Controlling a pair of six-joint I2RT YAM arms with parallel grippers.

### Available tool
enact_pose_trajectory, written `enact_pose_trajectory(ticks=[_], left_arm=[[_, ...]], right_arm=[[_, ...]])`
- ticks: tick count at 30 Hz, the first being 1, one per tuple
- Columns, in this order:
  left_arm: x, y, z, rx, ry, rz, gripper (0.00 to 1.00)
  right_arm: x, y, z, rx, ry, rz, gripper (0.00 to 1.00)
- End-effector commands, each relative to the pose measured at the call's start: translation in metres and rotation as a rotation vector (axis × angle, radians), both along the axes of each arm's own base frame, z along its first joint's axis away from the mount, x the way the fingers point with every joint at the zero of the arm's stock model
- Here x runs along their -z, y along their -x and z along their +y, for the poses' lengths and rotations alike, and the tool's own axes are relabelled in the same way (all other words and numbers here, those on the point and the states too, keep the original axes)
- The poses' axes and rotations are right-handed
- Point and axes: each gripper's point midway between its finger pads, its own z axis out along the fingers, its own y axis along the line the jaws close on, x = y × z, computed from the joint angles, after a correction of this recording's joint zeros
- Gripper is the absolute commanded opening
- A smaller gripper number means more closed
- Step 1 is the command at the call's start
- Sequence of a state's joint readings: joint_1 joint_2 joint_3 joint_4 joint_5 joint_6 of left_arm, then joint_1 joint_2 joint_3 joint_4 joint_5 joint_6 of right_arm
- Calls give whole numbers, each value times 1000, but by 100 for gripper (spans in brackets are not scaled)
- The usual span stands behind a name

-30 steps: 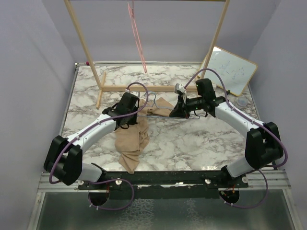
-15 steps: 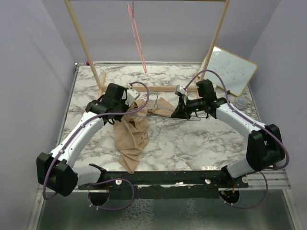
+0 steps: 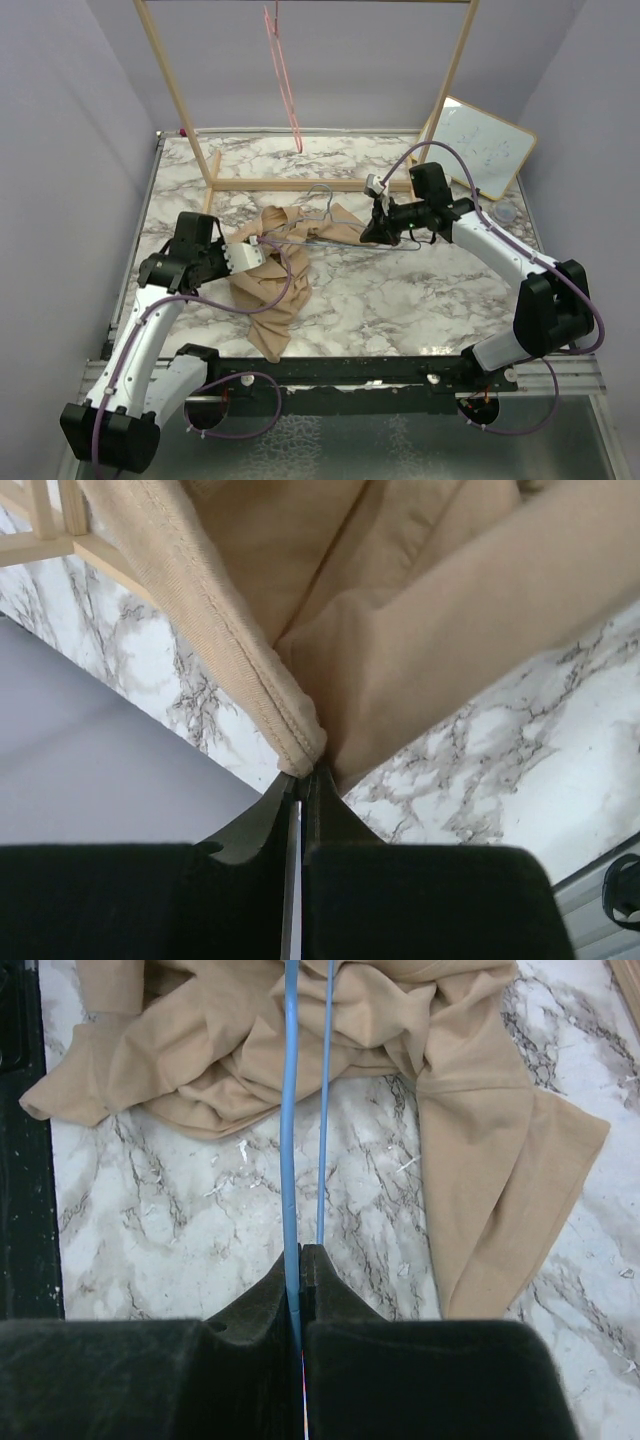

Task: Place the t-shirt on the hanger
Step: Pick up the T-shirt from the center of the board.

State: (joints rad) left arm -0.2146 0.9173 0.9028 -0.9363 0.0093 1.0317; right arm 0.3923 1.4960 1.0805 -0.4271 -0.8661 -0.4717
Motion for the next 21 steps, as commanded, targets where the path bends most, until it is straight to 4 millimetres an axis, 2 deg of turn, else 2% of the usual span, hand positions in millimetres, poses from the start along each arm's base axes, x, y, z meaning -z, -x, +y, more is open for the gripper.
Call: enact_pose_trajectory(ticks=[1,2,4,8,9,12,15,18,21], left_arm=[[-2,2,-3,125,-22,-58,0],[-5,-2,-5,81,13,-63,4],[-9,-11,-10,-19,88,-33,19],[-38,-29,-26,-174,271,-19,52],[-44,-33,-30,-194,306,-21,57],[-58,-43,-40,-228,380,-10,62],[-61,-53,-45,-259,416,-10,68],[-52,-63,-48,-302,441,19,69],[-34,-77,-41,-417,478,43,69]], right_arm=[[1,-3,-7,21,42,-3,1],[1,-3,-7,22,43,-1,1],[2,-2,-7,21,44,3,1],[1,-2,-8,23,46,5,1],[1,-2,-8,23,47,4,1],[2,-3,-7,22,48,4,1],[3,-4,-6,18,46,8,1],[4,-4,-5,14,42,11,1],[6,-4,-5,15,42,17,1]])
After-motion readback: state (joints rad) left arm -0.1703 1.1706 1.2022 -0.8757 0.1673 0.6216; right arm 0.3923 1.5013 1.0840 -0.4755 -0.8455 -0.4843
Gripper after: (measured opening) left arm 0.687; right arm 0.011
